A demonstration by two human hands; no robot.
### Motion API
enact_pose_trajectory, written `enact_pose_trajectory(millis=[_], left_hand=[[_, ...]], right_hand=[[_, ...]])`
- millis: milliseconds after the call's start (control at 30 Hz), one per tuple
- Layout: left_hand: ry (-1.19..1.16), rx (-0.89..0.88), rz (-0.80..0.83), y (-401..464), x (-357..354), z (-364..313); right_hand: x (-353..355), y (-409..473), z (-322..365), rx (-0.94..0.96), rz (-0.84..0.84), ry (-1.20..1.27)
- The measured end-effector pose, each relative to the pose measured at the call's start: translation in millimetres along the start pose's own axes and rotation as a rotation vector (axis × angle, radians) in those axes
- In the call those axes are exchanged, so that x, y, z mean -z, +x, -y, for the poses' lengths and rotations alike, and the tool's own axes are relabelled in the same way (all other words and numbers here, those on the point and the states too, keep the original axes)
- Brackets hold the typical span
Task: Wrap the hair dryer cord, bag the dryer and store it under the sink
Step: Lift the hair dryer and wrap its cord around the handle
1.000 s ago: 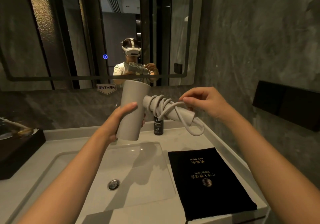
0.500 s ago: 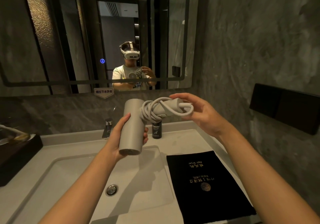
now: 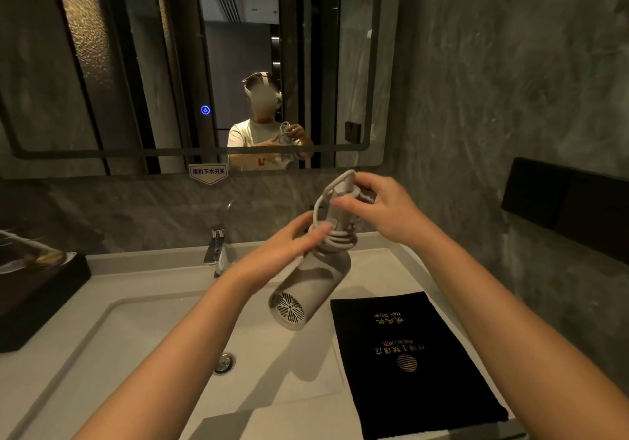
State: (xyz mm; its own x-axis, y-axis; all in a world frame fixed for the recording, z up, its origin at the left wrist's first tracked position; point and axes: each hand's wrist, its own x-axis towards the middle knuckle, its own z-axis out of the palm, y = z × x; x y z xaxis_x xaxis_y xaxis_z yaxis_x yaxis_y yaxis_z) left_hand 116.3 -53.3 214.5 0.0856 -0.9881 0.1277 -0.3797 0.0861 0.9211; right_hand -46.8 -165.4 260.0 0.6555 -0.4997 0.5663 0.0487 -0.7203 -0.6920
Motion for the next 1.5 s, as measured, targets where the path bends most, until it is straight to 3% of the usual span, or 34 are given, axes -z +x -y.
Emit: enact_pose_trajectory(millis=[100, 200, 300, 433, 600, 700, 900, 1067, 1200, 1300, 1500], left_hand=[[0.104, -0.153, -0.067, 12.3, -16.1, -7.6], [-0.012, -0.239, -0.111, 25.4, -24.9, -0.1], [-0.034, -0.208, 0.0, 31.3, -26.6, 6.1], [-0.144, -0.172, -0.019, 39.3, -33.1, 14.6], [-0.197, -0.083, 0.183, 43.5, -19.3, 18.8], [-0.174, -0.12, 0.137, 42.5, -17.2, 14.2], [-0.08, -0.234, 0.019, 30.2, -12.2, 9.8], [-0.024, -0.251, 0.026, 16.9, -1.2, 15.1], [0.021, -0.254, 0.045, 10.1, 8.3, 21.0], [0.084, -0.234, 0.076, 6.0, 11.8, 27.7], [0.169, -0.18, 0.057, 5.6, 16.0, 45.6]], right_hand=[[-5.0, -3.5, -4.2, -0.025, -0.005, 0.007], [-4.4, -4.3, -5.3, -0.07, -0.033, 0.082], [-3.7, -3.6, -5.6, -0.096, -0.056, 0.117], [-4.2, -3.2, -6.3, -0.106, -0.074, 0.128], [2.5, -6.5, -8.5, -0.124, -0.093, 0.232], [5.1, -5.3, -5.6, -0.143, -0.142, 0.32], [15.5, -5.7, -4.1, -0.214, -0.011, 0.376], [30.6, -13.7, -9.4, -0.342, 0.111, 0.671], [38.2, -15.8, -7.3, -0.508, 0.315, 0.412], [47.6, -10.3, -3.4, -0.503, 0.42, 0.132], [41.7, -3.6, -4.7, -0.451, 0.304, -0.021]])
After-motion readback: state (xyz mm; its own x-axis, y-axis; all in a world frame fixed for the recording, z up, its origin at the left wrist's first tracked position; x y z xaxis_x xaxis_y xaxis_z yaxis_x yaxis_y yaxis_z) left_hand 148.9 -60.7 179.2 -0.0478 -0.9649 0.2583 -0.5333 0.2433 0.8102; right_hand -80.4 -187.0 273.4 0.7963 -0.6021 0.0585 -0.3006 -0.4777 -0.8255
